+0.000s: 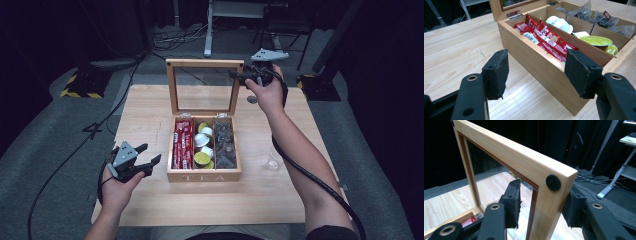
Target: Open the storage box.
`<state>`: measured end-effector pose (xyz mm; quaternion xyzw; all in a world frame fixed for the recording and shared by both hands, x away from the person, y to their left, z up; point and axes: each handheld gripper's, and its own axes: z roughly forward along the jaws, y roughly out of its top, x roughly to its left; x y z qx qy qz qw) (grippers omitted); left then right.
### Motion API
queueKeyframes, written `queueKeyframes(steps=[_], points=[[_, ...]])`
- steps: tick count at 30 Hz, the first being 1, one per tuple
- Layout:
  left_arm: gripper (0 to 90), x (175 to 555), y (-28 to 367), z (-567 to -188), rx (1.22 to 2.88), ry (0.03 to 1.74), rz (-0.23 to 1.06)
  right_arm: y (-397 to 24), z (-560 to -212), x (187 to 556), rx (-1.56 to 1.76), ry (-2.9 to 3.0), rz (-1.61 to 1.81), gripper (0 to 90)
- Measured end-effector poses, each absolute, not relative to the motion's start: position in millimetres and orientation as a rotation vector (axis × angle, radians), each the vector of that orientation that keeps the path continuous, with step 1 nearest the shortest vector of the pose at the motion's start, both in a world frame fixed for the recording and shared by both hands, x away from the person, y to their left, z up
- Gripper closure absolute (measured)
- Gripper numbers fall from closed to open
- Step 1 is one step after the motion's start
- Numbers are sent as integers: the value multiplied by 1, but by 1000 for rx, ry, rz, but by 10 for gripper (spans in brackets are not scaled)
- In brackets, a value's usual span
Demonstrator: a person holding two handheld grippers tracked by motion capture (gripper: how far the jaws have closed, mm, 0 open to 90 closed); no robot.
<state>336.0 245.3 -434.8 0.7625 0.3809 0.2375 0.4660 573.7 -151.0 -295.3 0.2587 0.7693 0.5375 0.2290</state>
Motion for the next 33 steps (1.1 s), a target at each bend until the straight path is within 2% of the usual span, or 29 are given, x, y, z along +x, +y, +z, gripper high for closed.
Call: queueKeyframes(steps=[10, 15, 23, 28, 33], points=[[366, 337, 244, -435, 1874, 932, 572, -147, -300, 590, 723, 2127, 1406, 524], [365, 337, 244, -436, 1873, 933, 573, -144, -308, 594, 752, 2108, 1433, 422], [361, 338, 244, -436, 1863, 935, 568, -143, -316, 604, 792, 2123, 1413, 378], [361, 338, 246, -437, 1851, 940, 566, -143, -320, 608, 824, 2136, 1426, 302], [361, 339, 245, -437, 1858, 938, 558, -145, -326, 610, 842, 2134, 1419, 282]])
